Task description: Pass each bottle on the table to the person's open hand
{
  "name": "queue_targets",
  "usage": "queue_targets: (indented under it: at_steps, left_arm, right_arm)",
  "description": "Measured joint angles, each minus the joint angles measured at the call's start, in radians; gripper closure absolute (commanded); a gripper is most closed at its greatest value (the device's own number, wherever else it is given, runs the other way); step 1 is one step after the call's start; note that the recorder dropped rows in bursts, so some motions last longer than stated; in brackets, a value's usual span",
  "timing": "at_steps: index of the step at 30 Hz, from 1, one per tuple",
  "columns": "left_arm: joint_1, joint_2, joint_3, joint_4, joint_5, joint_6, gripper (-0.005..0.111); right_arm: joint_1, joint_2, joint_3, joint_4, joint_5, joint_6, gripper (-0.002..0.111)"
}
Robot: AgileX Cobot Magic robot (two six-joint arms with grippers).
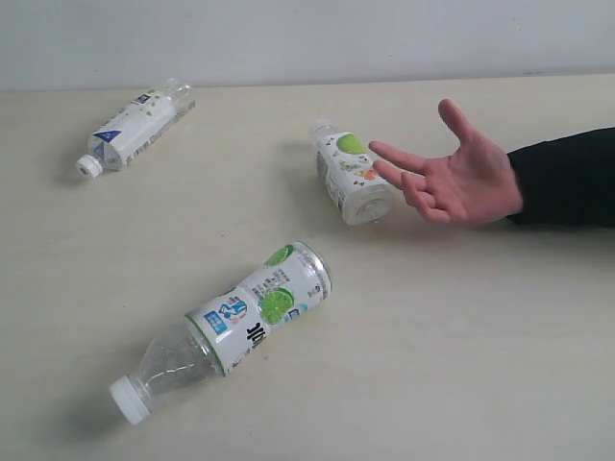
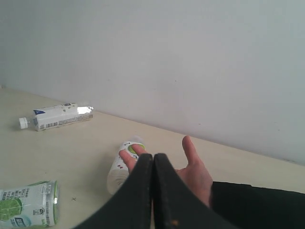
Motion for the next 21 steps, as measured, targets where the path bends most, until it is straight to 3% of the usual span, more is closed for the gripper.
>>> queue_targets:
  at_steps: [10, 12, 17, 21]
  left_arm:
    - [-0.039, 0.563, -0.494, 0.088, 0.494, 0.262, 0.103]
    - [-0.044, 0.662, -0.577, 0.088, 0.604, 0.323, 0.093]
    - [-0.100, 0.818, -0.700, 0.089, 0.854, 0.507, 0.049]
    - [-0.194, 0.879, -0.714, 0.010, 0.942, 0.602, 0.047]
  right_arm:
    - [0.000, 0.000, 0.000, 0.000, 0.000, 0.000, 0.108]
    - [0.000, 0.000, 0.000, 0.000, 0.000, 0.000, 0.108]
    - [0.000, 0.000, 0.000, 0.000, 0.000, 0.000, 0.108]
    - [0.000, 0.000, 0.000, 0.000, 0.000, 0.000, 0.108]
